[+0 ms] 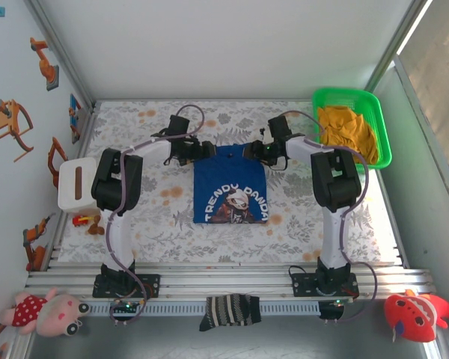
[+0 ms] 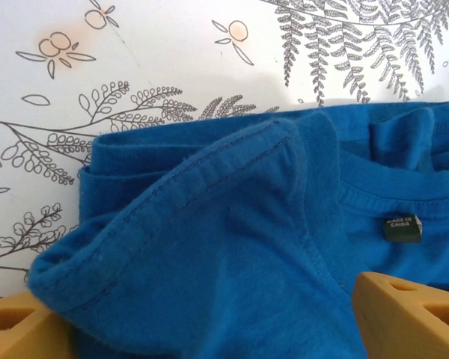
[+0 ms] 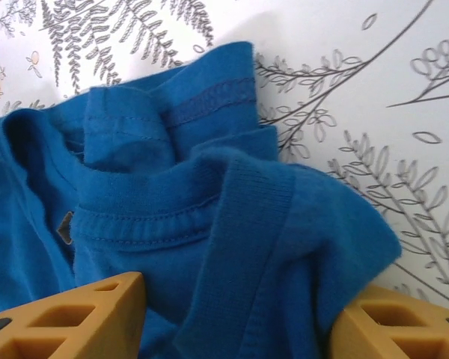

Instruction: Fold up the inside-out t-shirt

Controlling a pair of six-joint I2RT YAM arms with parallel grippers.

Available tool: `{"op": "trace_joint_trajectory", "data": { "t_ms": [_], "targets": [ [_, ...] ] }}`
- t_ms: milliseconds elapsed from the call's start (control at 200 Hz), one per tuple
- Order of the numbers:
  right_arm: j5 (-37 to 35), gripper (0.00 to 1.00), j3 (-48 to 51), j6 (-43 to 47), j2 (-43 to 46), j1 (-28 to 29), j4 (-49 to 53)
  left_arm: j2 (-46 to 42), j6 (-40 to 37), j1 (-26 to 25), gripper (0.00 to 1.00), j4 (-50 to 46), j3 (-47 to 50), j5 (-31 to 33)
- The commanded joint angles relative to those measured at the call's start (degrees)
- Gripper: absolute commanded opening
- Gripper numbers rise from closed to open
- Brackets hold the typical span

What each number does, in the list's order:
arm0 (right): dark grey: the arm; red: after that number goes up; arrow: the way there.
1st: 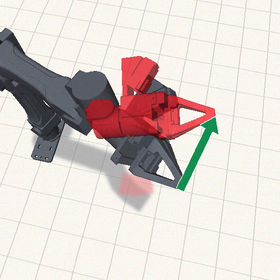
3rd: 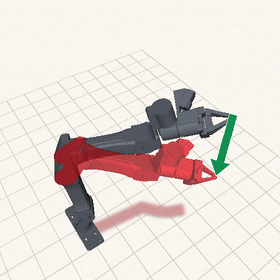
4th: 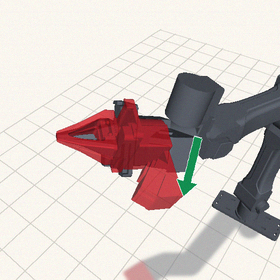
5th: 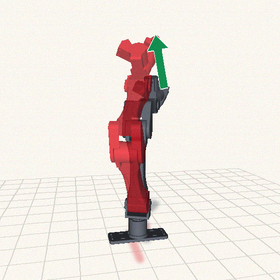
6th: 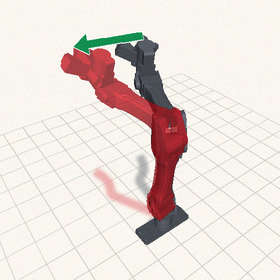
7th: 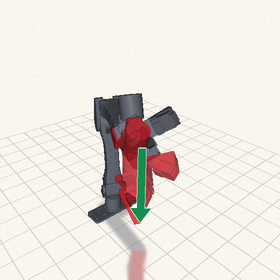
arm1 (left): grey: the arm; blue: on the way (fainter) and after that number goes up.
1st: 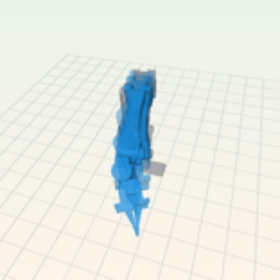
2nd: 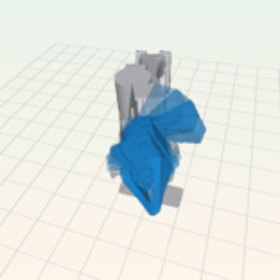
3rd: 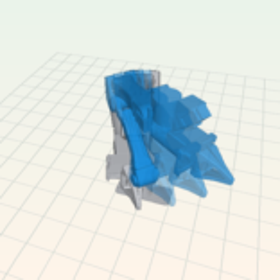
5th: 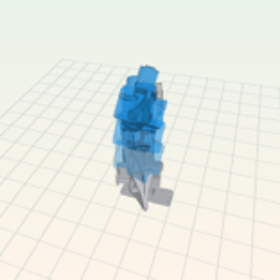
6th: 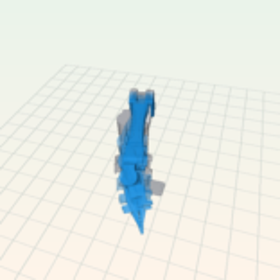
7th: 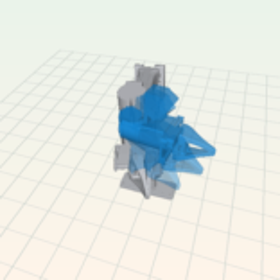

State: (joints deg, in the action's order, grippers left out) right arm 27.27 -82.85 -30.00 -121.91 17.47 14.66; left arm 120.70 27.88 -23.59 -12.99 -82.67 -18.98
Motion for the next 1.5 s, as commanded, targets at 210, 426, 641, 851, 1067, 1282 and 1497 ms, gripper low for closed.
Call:
{"op": "trace_joint_trajectory", "data": {
  "t_ms": [210, 426, 641, 851, 1067, 1282, 1497],
  "targets": [
    [-0.49, 0.58, -0.18, -2.45, -3.2, 0.38, -0.92, 0.94, 4.78, 0.26, 0.65, 6.36, 3.7, -6.68],
    [0.73, 0.49, -0.72, -4.14, -4.16, 0.39, -2.82, 0.93, 7.14, -0.38, 0.51, 13.03, 6.26, -9.37],
    [2.68, 0.09, -1.78, -4.81, -5.05, 0.39, -3.32, 2.01, 8.93, -0.06, 0.36, 15.55, 8.47, -8.16],
    [6.21, 0.0, 2.76, -7.83, -1.13, -1.1, -9.45, 0.94, 10.75, 1.77, 0.0, 17.18, 8.52, -7.67],
    [7.04, 0.0, 13.54, -10.87, 11.19, -2.23, -16.03, -9.43, 10.01, 1.97, 0.0, 16.31, 12.68, -7.52],
    [7.85, 0.0, 15.69, -14.95, 11.73, -2.2, -20.77, -9.81, 10.04, 2.38, 0.0, 15.65, 12.28, -8.61],
    [9.14, 0.0, 6.8, -18.47, 6.21, -2.99, -20.99, -4.15, 10.85, 4.19, 0.0, 14.59, 3.68, -10.41]
  ]
}}
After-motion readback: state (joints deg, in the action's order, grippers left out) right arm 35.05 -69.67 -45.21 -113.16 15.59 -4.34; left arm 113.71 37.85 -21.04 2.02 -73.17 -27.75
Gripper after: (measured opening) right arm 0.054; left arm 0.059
